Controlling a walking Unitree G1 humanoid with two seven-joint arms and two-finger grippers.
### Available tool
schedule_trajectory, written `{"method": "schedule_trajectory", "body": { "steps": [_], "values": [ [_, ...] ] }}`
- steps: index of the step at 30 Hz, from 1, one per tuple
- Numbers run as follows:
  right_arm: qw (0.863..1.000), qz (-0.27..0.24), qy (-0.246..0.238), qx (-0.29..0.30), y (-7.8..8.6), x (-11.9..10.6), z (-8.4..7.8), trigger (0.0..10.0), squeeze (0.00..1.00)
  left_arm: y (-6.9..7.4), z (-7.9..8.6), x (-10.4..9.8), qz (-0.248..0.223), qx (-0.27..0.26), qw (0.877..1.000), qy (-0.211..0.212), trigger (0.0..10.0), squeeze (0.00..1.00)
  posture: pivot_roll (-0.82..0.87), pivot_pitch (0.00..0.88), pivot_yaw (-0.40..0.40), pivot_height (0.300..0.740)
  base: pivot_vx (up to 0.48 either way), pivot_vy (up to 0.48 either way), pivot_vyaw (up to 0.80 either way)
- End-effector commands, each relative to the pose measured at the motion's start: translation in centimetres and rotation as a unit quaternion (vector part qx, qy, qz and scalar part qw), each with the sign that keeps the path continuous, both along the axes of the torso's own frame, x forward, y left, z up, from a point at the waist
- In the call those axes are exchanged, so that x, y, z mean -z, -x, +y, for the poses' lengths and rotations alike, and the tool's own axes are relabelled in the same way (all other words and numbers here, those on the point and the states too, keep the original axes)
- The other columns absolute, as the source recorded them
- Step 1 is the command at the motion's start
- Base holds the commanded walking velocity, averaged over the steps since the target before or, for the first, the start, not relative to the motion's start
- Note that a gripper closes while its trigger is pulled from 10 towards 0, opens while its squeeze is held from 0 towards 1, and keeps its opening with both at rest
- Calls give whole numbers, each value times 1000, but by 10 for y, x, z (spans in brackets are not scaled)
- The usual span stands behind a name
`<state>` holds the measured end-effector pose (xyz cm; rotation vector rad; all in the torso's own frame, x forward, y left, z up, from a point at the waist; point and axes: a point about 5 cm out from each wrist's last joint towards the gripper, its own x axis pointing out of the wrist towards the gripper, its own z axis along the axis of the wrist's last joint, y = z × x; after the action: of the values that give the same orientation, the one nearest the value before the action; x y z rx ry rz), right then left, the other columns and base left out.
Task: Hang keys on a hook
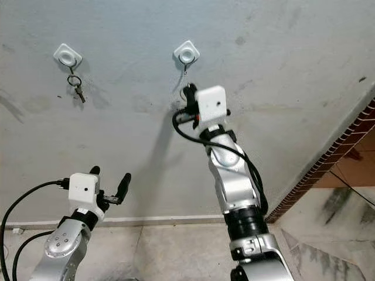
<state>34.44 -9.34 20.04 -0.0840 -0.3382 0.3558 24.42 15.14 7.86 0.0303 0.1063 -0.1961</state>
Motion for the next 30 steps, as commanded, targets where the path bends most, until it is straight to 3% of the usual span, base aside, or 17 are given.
{"method": "schedule_trajectory", "body": {
  "steps": [1, 19, 30],
  "values": [
    [1000, -21, 2, 0, 3, -10, -2, 10000, 0, -3, 0, 2, 7, 6, 1000, -6, 10000, 0, 72, 90, 30, 740, 0, 0, 0],
    [997, -78, -1, 22, 6, -44, -8, 10000, 0, -9, -6, 1, 5, 18, 1000, -3, 10000, 0, 55, 81, 31, 740, 0, 0, 0],
    [996, -88, -16, -18, 4, -64, 3, 10000, 0, -8, -7, 2, 5, 15, 1000, -1, 10000, 0, 62, 85, 26, 740, 0, 0, 0]
  ]
}}
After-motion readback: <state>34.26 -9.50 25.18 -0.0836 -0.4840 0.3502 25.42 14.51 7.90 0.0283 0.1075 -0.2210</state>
